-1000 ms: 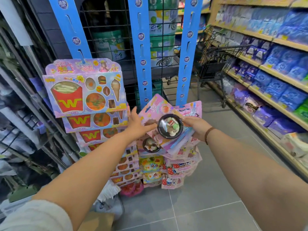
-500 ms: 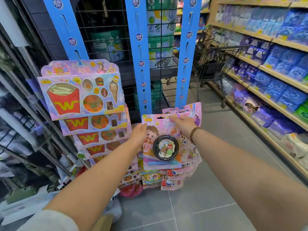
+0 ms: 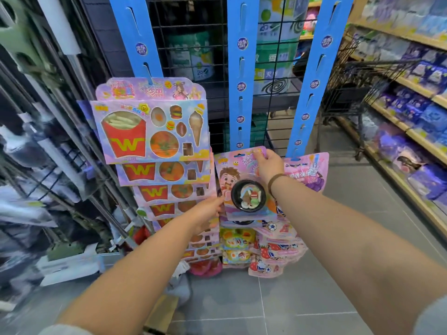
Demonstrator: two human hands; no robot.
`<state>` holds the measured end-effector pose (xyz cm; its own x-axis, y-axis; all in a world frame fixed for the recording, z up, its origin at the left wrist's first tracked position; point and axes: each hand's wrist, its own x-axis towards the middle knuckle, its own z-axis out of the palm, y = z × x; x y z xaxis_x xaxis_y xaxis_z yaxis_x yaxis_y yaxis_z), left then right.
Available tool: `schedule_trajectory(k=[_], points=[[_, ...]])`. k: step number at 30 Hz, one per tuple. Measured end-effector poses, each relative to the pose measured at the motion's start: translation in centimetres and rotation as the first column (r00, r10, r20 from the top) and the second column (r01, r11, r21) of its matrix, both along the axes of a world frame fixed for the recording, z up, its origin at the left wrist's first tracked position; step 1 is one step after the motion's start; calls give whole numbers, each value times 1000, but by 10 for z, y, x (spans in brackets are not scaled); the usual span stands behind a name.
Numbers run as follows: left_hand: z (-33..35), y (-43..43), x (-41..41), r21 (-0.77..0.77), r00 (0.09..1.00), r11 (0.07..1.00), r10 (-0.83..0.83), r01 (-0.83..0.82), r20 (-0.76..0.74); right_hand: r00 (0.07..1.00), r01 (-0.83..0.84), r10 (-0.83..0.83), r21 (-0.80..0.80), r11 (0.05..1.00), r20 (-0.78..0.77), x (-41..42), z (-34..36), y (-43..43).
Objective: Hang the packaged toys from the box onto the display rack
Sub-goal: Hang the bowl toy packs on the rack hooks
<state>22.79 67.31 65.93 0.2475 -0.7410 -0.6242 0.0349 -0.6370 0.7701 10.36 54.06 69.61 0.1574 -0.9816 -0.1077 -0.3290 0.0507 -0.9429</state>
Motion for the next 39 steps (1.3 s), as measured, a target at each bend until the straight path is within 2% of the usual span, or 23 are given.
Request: schedule_trajectory(k=[5,10,14,18,21,27,34,39], points=[[0,-1,5,-4,1000,1000,-24,23,-15,1000,15,-14,54,998,-20,2,-11,-2],[0,-2,5,19,996,997,-74,73,40,999,32,-33,122,992,1,-1,-25,-1],[-3,-4,1,35,994,995,-99,97,45,998,43,-38,84,996,-59,-3,-32,1],[-4,-4,0,50,990,989,-140,139,29,997,63,-59,116,991,-44,-7,-32,6],[-5,-2,3,55,985,985,-168,166,37,992,104,-93,121,987,-91,-12,-27,17],[-11,10,17,73,983,981,-179,182,-45,977,203,-190,169,964,-93,-19,-38,52],[-16,74,31,71,994,994,-81,87,-77,968,126,-81,182,975,-237,-11,-61,110],[-28,149,53,106,997,994,43,-36,-60,949,-48,131,280,959,-288,18,-78,161]])
